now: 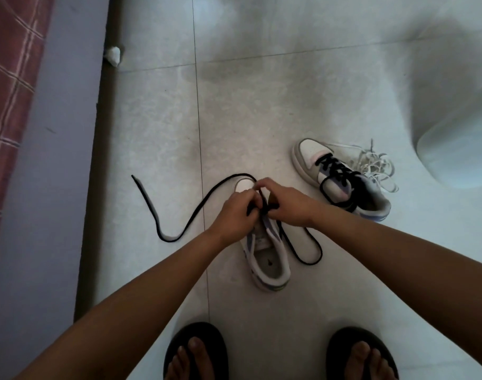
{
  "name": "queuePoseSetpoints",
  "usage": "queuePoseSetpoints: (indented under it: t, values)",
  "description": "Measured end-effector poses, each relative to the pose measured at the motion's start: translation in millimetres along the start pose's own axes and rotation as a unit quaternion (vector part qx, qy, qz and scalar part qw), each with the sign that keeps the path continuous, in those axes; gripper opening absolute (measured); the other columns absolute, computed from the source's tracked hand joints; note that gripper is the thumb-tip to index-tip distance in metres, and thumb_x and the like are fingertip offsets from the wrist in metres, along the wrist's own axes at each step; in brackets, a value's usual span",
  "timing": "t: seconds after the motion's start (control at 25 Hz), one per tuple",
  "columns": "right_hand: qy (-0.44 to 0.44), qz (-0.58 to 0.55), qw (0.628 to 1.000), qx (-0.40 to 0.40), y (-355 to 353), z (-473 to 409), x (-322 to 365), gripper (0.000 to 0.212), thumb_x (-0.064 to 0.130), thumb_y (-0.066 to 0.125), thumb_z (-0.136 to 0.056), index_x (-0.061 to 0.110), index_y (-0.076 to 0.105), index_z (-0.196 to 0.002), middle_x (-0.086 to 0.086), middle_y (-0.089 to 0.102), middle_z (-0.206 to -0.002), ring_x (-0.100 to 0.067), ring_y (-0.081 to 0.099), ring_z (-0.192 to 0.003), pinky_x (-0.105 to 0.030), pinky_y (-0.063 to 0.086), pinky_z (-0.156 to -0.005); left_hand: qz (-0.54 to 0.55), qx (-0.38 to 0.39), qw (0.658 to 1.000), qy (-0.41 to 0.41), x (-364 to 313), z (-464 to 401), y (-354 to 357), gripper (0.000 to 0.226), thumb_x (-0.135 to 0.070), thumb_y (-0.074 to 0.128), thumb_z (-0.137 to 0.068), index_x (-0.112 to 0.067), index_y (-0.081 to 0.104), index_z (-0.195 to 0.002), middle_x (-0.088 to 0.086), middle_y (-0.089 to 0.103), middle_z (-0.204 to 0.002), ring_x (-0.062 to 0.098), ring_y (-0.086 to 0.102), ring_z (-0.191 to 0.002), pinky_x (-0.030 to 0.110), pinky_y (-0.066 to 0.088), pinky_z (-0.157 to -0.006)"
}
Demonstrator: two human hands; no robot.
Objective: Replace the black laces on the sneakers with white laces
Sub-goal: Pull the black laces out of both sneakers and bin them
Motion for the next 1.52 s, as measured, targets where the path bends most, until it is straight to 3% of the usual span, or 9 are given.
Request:
queuePoseSetpoints:
  t: [0.24, 0.44, 0.6, 0.72, 0.96, 1.04, 1.16, 1.36, 1.52]
  values:
    - [-0.004, 0.314, 0.948, -0.055, -17.0, 18.2, 1.1, 0.031, 0.037, 0.047, -0.091, 0.015, 0.063, -0.107, -0.007, 0.053, -0.115, -0.027, 0.045, -0.11, -0.035, 0.036, -0.087, 0.042, -0.022, 0.997, -0.062, 7.7, 8.3, -3.9, 0.015, 0.0, 0.053, -0.086, -0.013, 0.053, -0.094, -0.008, 0.054, -0.086, 0.002, 0.05, -0.077, 0.011, 0.039, -0.064]
    - [-0.052, 0.106, 0.993, -0.022, -59.3, 77.0, 2.8, 0.016, 0.028, 0.067, -0.084, 0.013, 0.068, -0.079, 0.001, 0.058, -0.104, -0.015, 0.051, -0.103, -0.02, 0.034, -0.087, -0.071, 0.019, 0.992, -0.107, 26.7, 3.5, -7.4, 0.03, -0.015, 0.06, -0.089, -0.01, 0.049, -0.116, 0.006, 0.046, -0.117, 0.018, 0.051, -0.102, 0.029, 0.045, -0.086]
    - [-0.041, -0.03, 0.989, -0.137, -122.1, 117.9, 8.8, 0.004, 0.02, 0.07, -0.08, 0.022, 0.07, -0.077, 0.013, 0.066, -0.094, 0.001, 0.059, -0.08, -0.002, 0.037, -0.072, -0.145, 0.025, 0.988, -0.046, 20.7, -1.6, -8.3, 0.035, -0.013, 0.061, -0.087, -0.01, 0.053, -0.122, 0.01, 0.048, -0.123, 0.025, 0.05, -0.11, 0.039, 0.045, -0.09]
    - [-0.037, -0.091, 0.976, -0.195, -155.0, 130.0, 10.5, 0.021, 0.046, 0.069, -0.075, 0.026, 0.072, -0.075, 0.0, 0.069, -0.081, -0.013, 0.057, -0.069, -0.025, 0.041, -0.069, -0.205, 0.073, 0.973, 0.076, 12.7, -4.5, -9.1, 0.044, -0.007, 0.057, -0.086, -0.013, 0.055, -0.13, 0.007, 0.05, -0.135, 0.024, 0.043, -0.125, 0.037, 0.038, -0.099]
    - [0.099, 0.008, 0.974, -0.203, -189.7, 133.2, -3.8, 0.063, 0.07, 0.062, -0.063, 0.008, 0.055, -0.057, -0.006, 0.053, -0.045, -0.014, 0.063, -0.051, -0.034, 0.05, -0.06, -0.342, 0.064, 0.936, 0.047, 27.1, 6.8, -10.2, 0.045, -0.024, 0.043, -0.096, -0.028, 0.038, -0.141, -0.002, 0.041, -0.143, 0.021, 0.043, -0.123, 0.034, 0.039, -0.089]
    - [0.164, 0.162, 0.946, -0.23, -197.3, 126.9, -15.3, 0.047, 0.061, 0.061, -0.074, 0.017, 0.056, -0.057, -0.005, 0.059, -0.059, -0.024, 0.063, -0.064, -0.035, 0.044, -0.063, -0.378, 0.053, 0.924, 0.016, 30.4, 14.0, -8.3, 0.051, -0.021, 0.042, -0.095, -0.029, 0.031, -0.144, 0.0, 0.041, -0.142, 0.024, 0.045, -0.12, 0.034, 0.035, -0.089]
    - [0.115, 0.234, 0.913, -0.313, -172.3, 109.5, -5.5, 0.02, 0.037, 0.063, -0.082, 0.019, 0.065, -0.092, -0.017, 0.057, -0.099, -0.038, 0.053, -0.098, -0.043, 0.042, -0.086, -0.413, 0.032, 0.91, -0.039, 31.6, 33.5, -1.3, 0.058, -0.016, 0.044, -0.091, -0.023, 0.025, -0.146, 0.006, 0.047, -0.128, 0.026, 0.048, -0.11, 0.034, 0.034, -0.086]
    - [0.025, 0.125, 0.991, -0.044, -49.2, 72.5, 15.4, 0.032, 0.032, 0.062, -0.087, 0.018, 0.058, -0.116, -0.007, 0.056, -0.116, -0.024, 0.055, -0.103, -0.033, 0.044, -0.088, -0.266, -0.052, 0.959, -0.087, 30.4, 37.1, -11.2, 0.023, -0.022, 0.045, -0.096, -0.009, 0.063, -0.102, 0.01, 0.056, -0.104, 0.025, 0.055, -0.094, 0.033, 0.041, -0.076]
    - [0.042, 0.247, 0.967, 0.034, 21.7, 46.4, 13.8, 0.041, 0.04, 0.051, -0.092, 0.016, 0.042, -0.124, -0.008, 0.051, -0.125, -0.028, 0.054, -0.11, -0.032, 0.039, -0.077, -0.165, -0.045, 0.971, -0.167, 27.7, 18.9, -16.4, 0.028, -0.025, 0.062, -0.087, -0.007, 0.062, -0.066, 0.013, 0.062, -0.085, 0.028, 0.06, -0.082, 0.03, 0.042, -0.066]
Point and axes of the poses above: each hand's wrist, its own z-axis away from the middle knuckle, its own y-axis out of the palm, x = y × z, the point moved 2 cm from there along -z, towards the middle knuckle
